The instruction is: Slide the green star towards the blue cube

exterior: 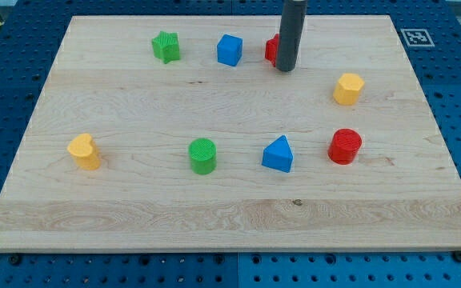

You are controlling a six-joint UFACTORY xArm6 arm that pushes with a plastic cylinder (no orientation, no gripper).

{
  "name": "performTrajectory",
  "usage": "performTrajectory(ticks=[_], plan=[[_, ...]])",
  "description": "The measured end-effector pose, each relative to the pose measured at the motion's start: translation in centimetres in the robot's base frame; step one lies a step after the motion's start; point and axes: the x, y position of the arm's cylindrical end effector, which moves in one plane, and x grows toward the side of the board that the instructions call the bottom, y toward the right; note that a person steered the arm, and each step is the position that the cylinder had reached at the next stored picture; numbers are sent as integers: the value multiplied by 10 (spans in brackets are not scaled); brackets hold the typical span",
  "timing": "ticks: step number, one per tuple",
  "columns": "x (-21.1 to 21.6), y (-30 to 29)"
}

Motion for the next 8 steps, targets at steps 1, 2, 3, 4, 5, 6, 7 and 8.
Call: performTrajectory(ticks=[1, 2, 3, 4, 5, 6, 7, 8], plan=[[0, -4], [0, -8], [0, -13], [2, -23], [9, -41], [22, -60], [35, -78], [38, -98]])
